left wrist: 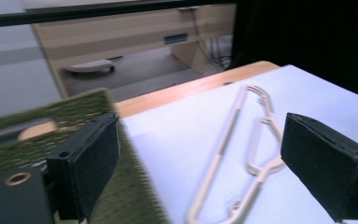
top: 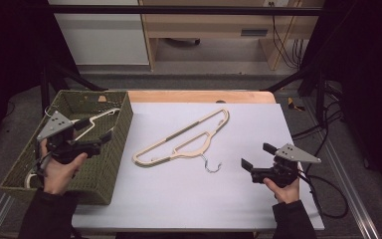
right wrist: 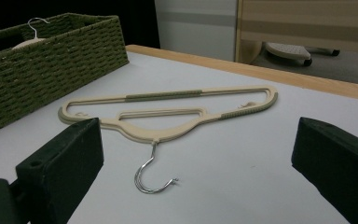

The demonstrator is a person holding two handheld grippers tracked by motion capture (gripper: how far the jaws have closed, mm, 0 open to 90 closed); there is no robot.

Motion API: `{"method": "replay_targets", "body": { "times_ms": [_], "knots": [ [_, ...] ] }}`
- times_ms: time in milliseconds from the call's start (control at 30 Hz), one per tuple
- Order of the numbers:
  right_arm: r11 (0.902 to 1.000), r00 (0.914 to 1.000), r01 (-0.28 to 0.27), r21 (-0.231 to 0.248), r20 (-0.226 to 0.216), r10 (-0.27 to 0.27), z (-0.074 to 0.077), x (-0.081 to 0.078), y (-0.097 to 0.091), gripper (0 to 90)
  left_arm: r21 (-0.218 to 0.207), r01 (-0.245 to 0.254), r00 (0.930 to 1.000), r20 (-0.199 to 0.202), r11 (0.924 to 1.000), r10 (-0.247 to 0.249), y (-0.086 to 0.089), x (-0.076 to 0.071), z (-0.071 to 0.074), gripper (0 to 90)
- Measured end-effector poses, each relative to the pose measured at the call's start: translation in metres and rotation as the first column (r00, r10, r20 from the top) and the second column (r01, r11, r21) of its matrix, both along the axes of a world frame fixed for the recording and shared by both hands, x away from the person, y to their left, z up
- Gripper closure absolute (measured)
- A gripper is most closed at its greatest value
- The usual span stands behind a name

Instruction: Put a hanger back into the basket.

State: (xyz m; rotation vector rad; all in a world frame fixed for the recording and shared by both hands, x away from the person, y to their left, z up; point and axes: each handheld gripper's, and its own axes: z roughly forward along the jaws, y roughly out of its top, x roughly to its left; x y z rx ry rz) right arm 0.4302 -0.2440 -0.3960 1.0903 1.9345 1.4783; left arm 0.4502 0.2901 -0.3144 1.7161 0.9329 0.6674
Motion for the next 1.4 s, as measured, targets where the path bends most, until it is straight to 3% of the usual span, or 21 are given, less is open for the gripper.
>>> {"method": "replay_targets", "body": {
  "times_ms": [200,433,600,667,1000,1200,1233,1400],
  "knots": [
    [1.0,1.0,-0.003,-0.001,0.003,0.003,0.002,0.002,0.004,2.7,-0.011,0.096,0.9954,0.009,0.9953,-0.096,-0.028,-0.007,-0.01,10.9],
    [1.0,0.9999,0.008,-0.004,-0.014,-0.008,0.003,0.005,0.009,3.0,-0.024,0.159,0.9873,0.013,0.987,-0.159,-0.053,-0.012,-0.021,10.5],
    [1.0,0.9999,0.005,-0.004,-0.014,-0.005,0.004,0.007,0.013,3.2,0.033,0.203,0.9793,-0.004,0.9787,-0.203,-0.078,-0.015,-0.033,9.5],
    [1.0,0.9998,0.001,-0.006,-0.018,-0.001,0.005,0.008,0.018,3.6,0.022,0.228,0.9735,-0.023,0.9734,-0.228,-0.086,-0.015,-0.04,9.5],
    [0.9991,0.9986,-0.028,-0.031,-0.046,0.026,0.003,0.022,0.043,7.5,0.026,0.279,0.9568,-0.092,0.9598,-0.276,-0.095,-0.012,-0.071,9.6],
    [0.9966,0.9964,-0.055,-0.061,-0.068,0.051,-0.002,0.032,0.062,10.9,0.035,0.274,0.9572,-0.107,0.9611,-0.269,-0.092,-0.012,-0.078,9.5],
    [0.9944,0.995,-0.066,-0.083,-0.081,0.059,-0.005,0.038,0.069,12.9,0.039,0.271,0.9579,-0.11,0.9618,-0.265,-0.091,-0.011,-0.079,9.3],
    [0.9941,0.9913,-0.061,-0.09,-0.122,0.05,-0.011,0.05,0.085,18.1,0.039,0.269,0.9572,-0.123,0.9624,-0.262,-0.09,-0.009,-0.082,8.8]
  ]
}}
